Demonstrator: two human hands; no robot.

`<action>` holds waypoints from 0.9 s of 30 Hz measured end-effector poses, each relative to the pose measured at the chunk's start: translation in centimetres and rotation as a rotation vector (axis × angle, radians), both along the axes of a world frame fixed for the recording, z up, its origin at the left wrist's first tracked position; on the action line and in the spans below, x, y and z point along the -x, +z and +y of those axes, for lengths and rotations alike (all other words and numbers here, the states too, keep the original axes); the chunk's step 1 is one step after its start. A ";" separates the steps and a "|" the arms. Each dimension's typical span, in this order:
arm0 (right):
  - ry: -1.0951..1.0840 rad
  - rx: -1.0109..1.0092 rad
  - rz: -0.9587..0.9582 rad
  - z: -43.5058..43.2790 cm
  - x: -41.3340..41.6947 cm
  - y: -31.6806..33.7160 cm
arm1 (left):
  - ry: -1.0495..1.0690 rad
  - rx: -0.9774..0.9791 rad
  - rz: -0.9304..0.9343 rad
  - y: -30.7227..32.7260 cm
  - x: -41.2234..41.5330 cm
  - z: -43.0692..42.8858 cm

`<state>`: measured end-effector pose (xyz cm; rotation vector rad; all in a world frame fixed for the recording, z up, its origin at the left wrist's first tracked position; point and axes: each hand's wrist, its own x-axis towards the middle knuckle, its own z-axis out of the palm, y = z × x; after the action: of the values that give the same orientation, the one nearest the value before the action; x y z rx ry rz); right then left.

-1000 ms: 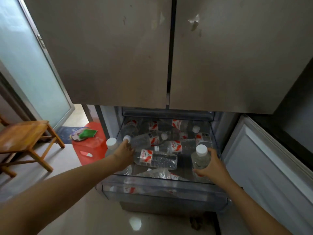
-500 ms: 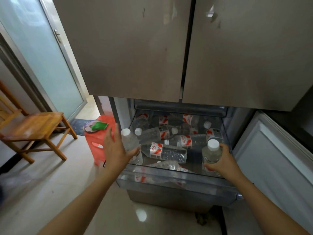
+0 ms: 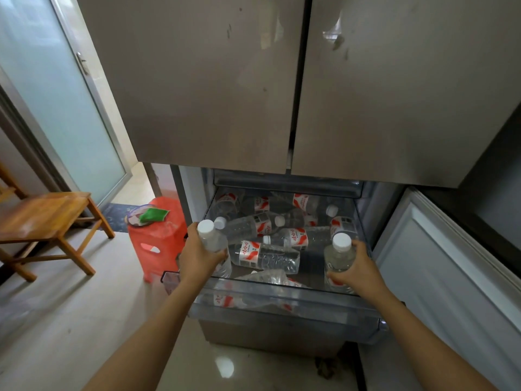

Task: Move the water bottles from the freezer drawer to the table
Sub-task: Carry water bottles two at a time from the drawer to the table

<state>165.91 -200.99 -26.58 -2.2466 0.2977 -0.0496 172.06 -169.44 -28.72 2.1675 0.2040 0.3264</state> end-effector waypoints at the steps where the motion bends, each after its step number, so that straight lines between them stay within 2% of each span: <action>1: 0.003 0.003 -0.010 0.0 0.1 0.1 | 0.009 0.014 -0.026 0.1 0.3 -0.1; 9: -0.154 -0.193 -0.199 0.8 0.7 1.4 | 0.020 0.223 -0.176 2.8 1.9 -0.6; 13: -0.124 -0.191 -0.292 2.0 0.6 3.6 | -0.020 0.188 -0.244 5.6 1.1 -1.8; 16: -0.110 -0.285 -0.392 3.1 0.8 6.6 | -0.065 0.290 -0.326 8.7 1.7 -2.3; 22: 0.073 -0.317 -0.521 4.8 1.8 12.8 | -0.191 0.407 -0.364 14.0 4.4 -1.2; 27: 0.252 -0.422 -0.439 6.8 2.8 15.2 | -0.246 0.458 -0.256 15.1 6.6 0.7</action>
<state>163.14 -194.17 -11.36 -1.7788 -0.1969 -0.3113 165.45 -168.69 -13.66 1.6576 -0.1239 0.3708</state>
